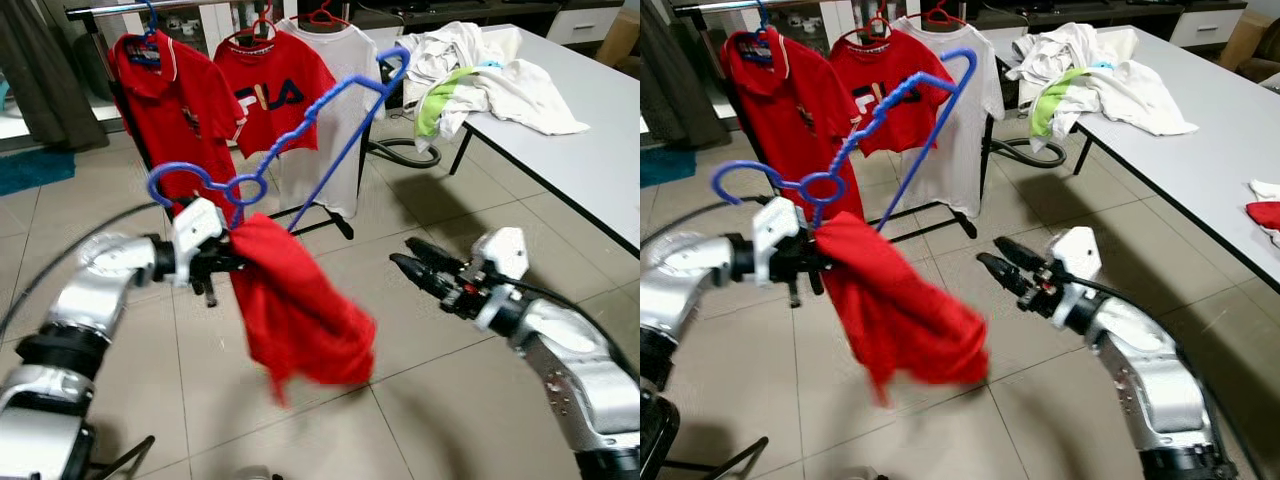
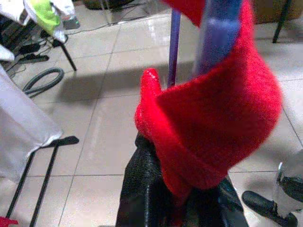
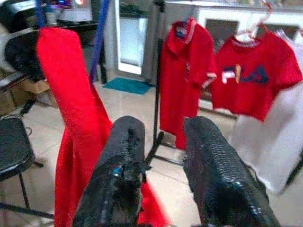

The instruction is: Hang hanger

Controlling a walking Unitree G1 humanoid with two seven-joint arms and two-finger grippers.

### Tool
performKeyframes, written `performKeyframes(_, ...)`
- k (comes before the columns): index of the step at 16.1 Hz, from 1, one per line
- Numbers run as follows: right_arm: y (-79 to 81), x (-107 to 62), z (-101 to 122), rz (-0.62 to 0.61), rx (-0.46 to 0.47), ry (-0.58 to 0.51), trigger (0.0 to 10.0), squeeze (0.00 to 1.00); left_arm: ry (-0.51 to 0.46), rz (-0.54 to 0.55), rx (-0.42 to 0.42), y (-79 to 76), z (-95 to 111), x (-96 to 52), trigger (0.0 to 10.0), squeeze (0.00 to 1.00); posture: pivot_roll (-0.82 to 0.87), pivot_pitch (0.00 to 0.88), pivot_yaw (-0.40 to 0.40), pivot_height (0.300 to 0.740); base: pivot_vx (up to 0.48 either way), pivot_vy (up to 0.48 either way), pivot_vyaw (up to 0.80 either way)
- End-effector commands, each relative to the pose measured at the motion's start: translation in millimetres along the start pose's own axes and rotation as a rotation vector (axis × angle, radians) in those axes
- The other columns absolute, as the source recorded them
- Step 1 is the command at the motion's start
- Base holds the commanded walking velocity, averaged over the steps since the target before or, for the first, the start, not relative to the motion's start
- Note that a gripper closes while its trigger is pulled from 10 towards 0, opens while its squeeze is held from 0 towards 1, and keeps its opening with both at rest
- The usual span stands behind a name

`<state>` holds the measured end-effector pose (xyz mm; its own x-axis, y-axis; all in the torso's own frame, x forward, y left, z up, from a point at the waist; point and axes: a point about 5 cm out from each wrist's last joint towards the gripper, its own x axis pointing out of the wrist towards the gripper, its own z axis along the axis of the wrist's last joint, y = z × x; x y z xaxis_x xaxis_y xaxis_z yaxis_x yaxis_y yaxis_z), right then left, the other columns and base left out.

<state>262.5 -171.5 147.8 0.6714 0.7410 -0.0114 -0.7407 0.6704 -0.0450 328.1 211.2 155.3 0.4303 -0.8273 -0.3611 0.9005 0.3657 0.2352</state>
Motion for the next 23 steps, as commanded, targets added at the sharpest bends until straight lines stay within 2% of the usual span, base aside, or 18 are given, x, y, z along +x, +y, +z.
performKeyframes(1,2.7,-1.6,6.4,0.067,-0.031,-0.034,10.0,1.00,-0.047,-0.006,0.053,10.9,19.8,-5.8,0.0,0.00,0.01,0.000,0.032,0.740,0.000,0.000,0.00)
performKeyframes(3,3.7,-1.9,6.7,0.088,-0.032,-0.036,10.0,1.00,-0.059,-0.019,0.065,12.5,24.7,-5.6,0.0,0.00,0.01,0.000,0.032,0.740,0.000,0.000,0.00)
performKeyframes(8,7.3,-0.7,7.5,0.189,-0.043,-0.034,10.0,1.00,-0.194,-0.110,0.112,18.8,61.6,-2.6,0.0,0.00,0.01,0.000,0.029,0.740,0.000,0.000,0.00)
performKeyframes(11,11.8,-0.9,1.3,0.217,-0.021,0.015,10.0,1.00,-0.214,-0.146,0.121,18.2,68.9,-4.4,0.0,0.00,0.01,0.000,0.028,0.740,0.000,0.000,0.00)
performKeyframes(12,15.0,-2.3,-8.5,0.233,-0.008,0.082,10.0,1.00,-0.215,-0.183,0.120,17.6,72.3,-7.2,0.0,0.00,0.02,0.000,0.028,0.740,0.000,0.000,0.00)
performKeyframes(13,13.7,-2.2,-17.6,0.211,0.039,0.120,10.0,0.00,-0.208,-0.217,0.128,18.2,76.4,-11.0,0.0,0.00,0.02,0.000,0.031,0.740,0.000,0.000,0.00)
performKeyframes(16,11.6,0.8,-19.4,0.197,0.051,0.119,10.0,0.00,-0.197,-0.225,0.148,21.2,80.2,-13.6,0.0,0.00,0.02,0.000,0.035,0.740,0.000,0.000,0.00)
performKeyframes(19,14.2,9.0,-22.4,0.195,0.008,0.174,10.0,0.00,-0.193,-0.169,0.168,26.0,85.2,-7.1,0.0,0.00,0.02,0.000,0.037,0.740,0.000,0.000,0.00)
performKeyframes(20,27.0,12.2,-21.7,0.244,0.009,0.173,10.0,0.00,-0.166,-0.087,0.185,30.3,86.6,-0.4,0.0,0.00,0.03,0.000,0.032,0.740,0.000,0.000,0.00)
performKeyframes(22,41.3,13.3,-22.6,0.278,0.029,0.174,10.0,0.00,-0.173,0.006,0.183,35.0,89.4,6.4,0.0,0.00,0.03,0.000,0.035,0.740,0.000,0.000,0.00)
performKeyframes(23,42.6,14.1,-28.6,0.249,0.025,0.210,10.0,0.00,-0.199,0.017,0.168,34.0,92.0,8.9,0.0,0.00,0.03,0.000,0.036,0.740,0.000,0.000,0.00)
